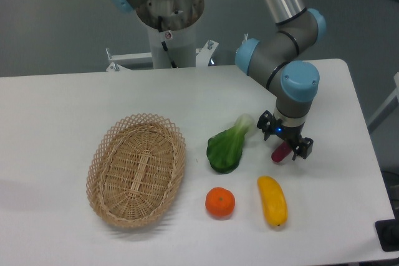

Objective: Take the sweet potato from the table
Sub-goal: 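Close the gripper around the purple sweet potato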

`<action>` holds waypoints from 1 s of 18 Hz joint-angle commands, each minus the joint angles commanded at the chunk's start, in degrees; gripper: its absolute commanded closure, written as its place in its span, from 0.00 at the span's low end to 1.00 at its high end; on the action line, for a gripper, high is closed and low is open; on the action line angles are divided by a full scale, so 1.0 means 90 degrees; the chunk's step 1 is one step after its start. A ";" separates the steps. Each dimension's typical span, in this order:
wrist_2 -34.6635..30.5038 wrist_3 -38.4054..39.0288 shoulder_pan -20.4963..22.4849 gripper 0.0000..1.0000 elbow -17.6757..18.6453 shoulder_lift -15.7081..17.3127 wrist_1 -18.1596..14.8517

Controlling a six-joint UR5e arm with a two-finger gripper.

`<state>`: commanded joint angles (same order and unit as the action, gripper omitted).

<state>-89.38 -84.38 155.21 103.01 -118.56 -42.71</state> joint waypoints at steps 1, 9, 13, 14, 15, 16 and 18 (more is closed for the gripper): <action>0.0000 0.0000 0.0000 0.00 0.0000 0.0000 0.0000; -0.0010 -0.0234 0.0000 0.69 -0.0010 -0.0010 0.0146; 0.0000 -0.0254 0.0000 0.79 -0.0078 0.0010 0.0146; 0.0000 -0.0254 0.0010 0.79 -0.0088 0.0010 0.0146; 0.0000 -0.0254 0.0010 0.79 -0.0098 0.0010 0.0146; 0.0000 -0.0254 0.0010 0.79 -0.0107 0.0019 0.0146; 0.0010 -0.0264 0.0010 0.79 -0.0146 0.0039 0.0156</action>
<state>-89.30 -86.75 155.30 101.69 -118.21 -41.31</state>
